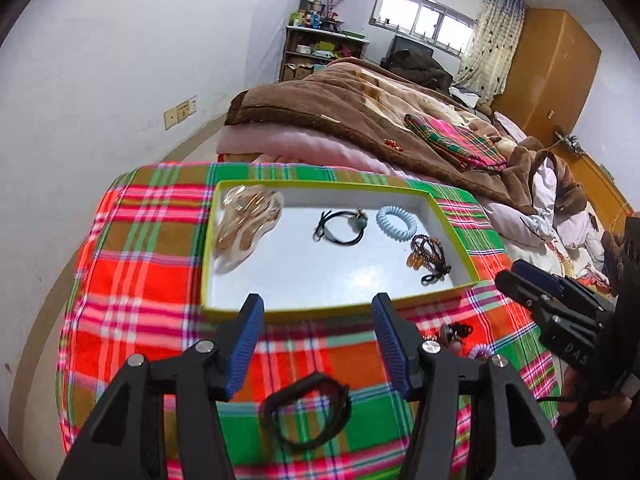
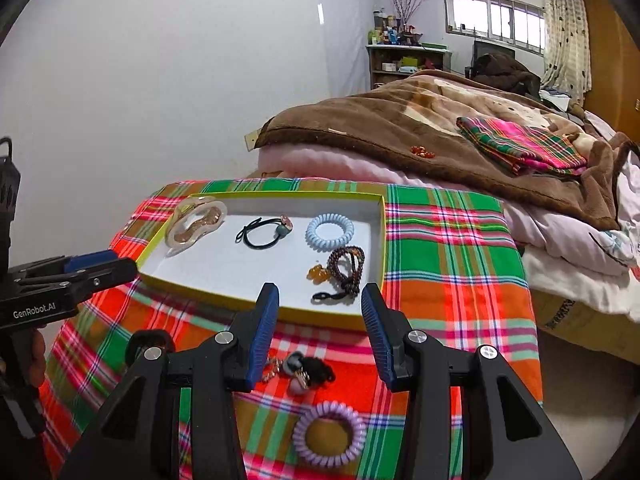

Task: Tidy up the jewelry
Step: 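Grasp the black watch band with left tool while right grasps lavender coil bracelet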

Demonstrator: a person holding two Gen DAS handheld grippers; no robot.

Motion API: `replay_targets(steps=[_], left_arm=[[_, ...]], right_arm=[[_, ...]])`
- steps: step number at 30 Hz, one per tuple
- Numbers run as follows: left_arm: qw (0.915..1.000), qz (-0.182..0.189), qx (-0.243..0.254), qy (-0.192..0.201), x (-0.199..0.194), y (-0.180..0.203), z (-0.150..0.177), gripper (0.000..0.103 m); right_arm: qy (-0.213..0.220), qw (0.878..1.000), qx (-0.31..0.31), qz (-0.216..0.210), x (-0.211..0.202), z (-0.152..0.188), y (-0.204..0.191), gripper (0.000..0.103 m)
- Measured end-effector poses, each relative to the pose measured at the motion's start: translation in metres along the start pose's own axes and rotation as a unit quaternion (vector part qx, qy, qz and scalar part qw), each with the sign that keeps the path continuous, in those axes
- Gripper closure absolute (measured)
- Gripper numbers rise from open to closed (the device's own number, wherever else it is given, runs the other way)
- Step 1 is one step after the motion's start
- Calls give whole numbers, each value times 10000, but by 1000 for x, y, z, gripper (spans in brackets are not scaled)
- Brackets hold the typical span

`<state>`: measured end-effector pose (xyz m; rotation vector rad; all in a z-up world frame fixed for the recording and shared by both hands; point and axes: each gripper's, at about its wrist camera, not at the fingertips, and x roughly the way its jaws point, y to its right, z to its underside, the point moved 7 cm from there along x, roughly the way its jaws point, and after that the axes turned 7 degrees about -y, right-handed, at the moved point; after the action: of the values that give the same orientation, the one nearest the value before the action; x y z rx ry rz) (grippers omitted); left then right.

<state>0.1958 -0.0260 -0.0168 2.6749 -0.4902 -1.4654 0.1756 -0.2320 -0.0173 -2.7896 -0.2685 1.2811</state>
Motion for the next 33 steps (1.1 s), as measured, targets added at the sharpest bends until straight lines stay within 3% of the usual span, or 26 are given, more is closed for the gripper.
replay_targets(steps=[10, 16, 33], left_arm=[[9989, 113, -447, -118, -3, -38, 47, 45], [9978, 199, -580, -262, 3, -50, 69, 44], [9965, 236, -655, -456, 10, -55, 83, 44]], right_arm=[[-196, 9994, 291, 80, -2, 36, 26, 59], [-507, 9984, 152, 201, 9, 64, 32, 59], [-855, 9958, -206, 254, 29, 85, 21, 59]])
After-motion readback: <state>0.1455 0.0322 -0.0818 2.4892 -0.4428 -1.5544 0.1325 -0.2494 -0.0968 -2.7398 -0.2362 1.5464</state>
